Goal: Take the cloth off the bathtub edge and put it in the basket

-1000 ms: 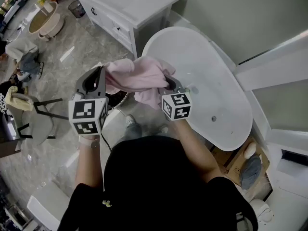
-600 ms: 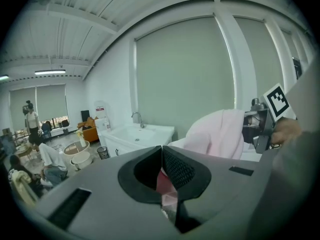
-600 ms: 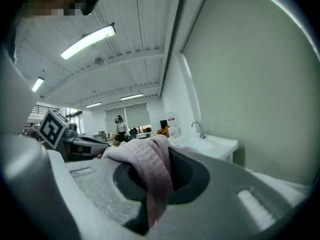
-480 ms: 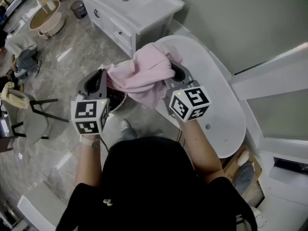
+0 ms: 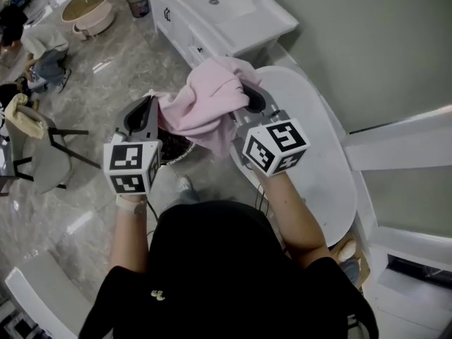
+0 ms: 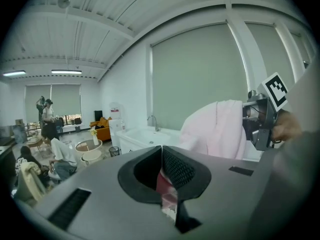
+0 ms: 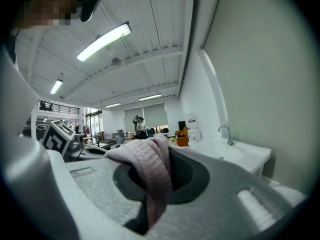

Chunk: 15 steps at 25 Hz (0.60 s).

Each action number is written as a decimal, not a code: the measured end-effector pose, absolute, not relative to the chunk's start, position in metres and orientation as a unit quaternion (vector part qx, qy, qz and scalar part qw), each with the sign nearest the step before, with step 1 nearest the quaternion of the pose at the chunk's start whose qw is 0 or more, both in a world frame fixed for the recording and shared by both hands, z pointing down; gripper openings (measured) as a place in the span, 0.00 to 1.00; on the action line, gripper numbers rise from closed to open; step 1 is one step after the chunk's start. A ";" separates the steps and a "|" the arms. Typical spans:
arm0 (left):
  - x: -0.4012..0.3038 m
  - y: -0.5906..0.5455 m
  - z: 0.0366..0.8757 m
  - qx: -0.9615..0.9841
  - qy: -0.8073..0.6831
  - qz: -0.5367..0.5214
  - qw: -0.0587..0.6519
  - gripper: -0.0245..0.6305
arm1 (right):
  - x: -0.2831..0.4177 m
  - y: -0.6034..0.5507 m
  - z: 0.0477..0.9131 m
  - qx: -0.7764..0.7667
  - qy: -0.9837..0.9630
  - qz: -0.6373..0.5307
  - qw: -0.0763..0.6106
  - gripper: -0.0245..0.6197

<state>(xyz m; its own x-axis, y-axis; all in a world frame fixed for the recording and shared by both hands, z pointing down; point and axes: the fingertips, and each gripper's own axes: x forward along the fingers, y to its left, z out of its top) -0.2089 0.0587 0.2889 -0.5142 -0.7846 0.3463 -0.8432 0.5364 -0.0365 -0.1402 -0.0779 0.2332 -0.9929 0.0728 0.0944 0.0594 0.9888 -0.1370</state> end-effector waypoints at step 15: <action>-0.324 0.196 0.314 0.397 -0.896 0.073 0.182 0.07 | -0.294 0.063 0.262 -0.136 -0.983 0.085 0.090 0.08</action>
